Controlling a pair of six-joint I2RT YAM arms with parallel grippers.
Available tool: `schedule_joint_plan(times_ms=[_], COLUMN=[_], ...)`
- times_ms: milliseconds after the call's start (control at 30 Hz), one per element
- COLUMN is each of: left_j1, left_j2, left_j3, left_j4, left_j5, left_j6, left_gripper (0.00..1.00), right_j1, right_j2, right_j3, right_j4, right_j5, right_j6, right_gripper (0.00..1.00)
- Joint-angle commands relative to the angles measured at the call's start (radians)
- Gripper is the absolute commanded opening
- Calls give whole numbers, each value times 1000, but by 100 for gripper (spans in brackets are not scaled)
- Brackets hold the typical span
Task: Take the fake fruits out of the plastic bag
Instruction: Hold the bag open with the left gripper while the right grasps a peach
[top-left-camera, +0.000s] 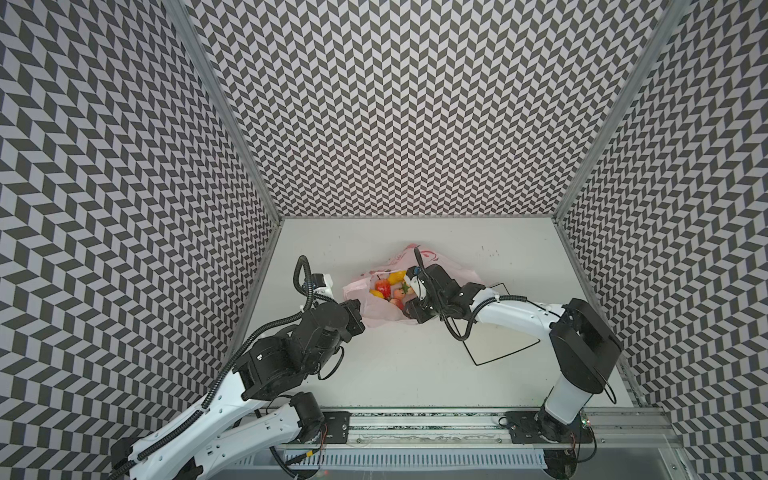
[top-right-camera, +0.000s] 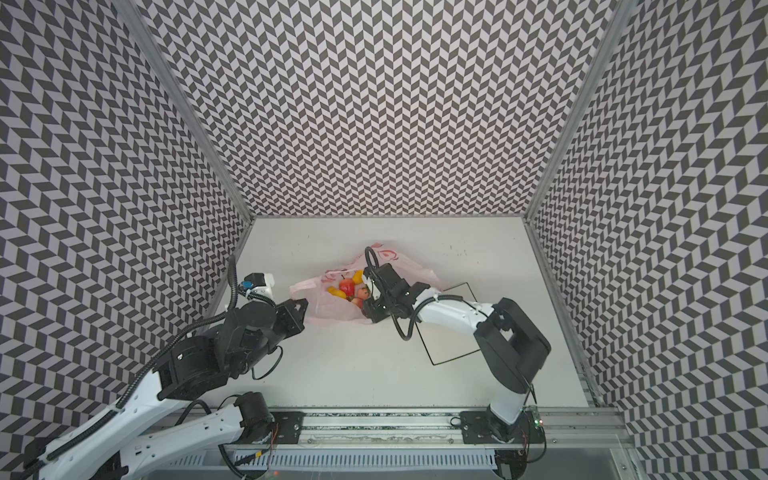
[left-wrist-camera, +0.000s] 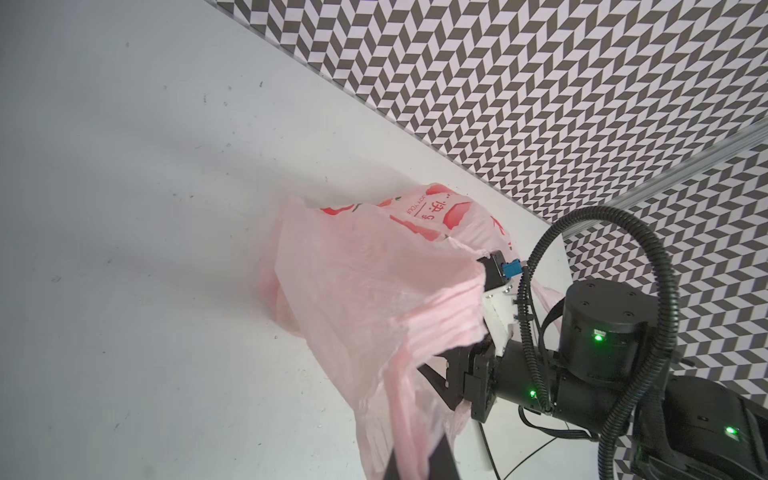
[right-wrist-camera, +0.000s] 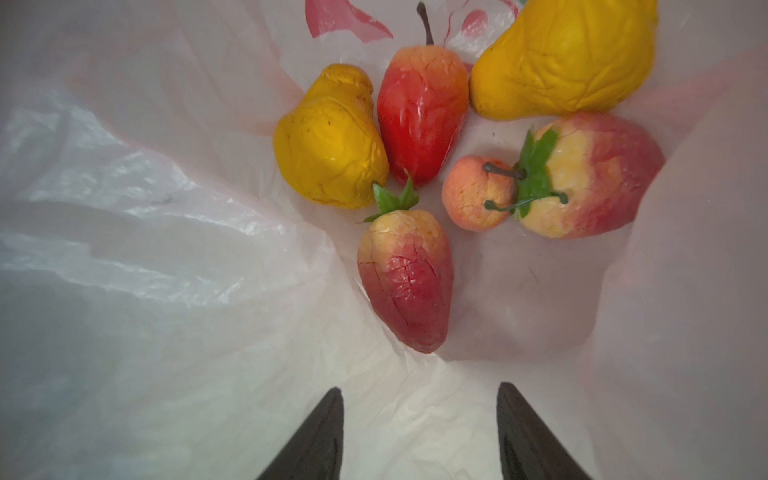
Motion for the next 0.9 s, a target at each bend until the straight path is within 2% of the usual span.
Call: schedule_joint_plan(times_ms=[0,200,500,733,867], left_j1=[1,1,5,6,7], left_j2=[-14,-29,-12,5,7], left_j3=[-20,-59,-32,10,29], left_j4=[-43,-65,-100,-201,-246], left_j5=[-39,6,-8,-9,9], left_j6=[32,30,46,-2,-1], left_gripper=[0,0,0,0,0], right_j1=[6,7,17,28,37], right_j2=[-12,-53,175,321,317], right_j3=[77,65,251,392,398], right_j4=[46,255,253,102,-31], right_j5=[-11,-26,-62,50,130], right_j6=[43,95,143,114,68], right_gripper=[60,60,58,61,65])
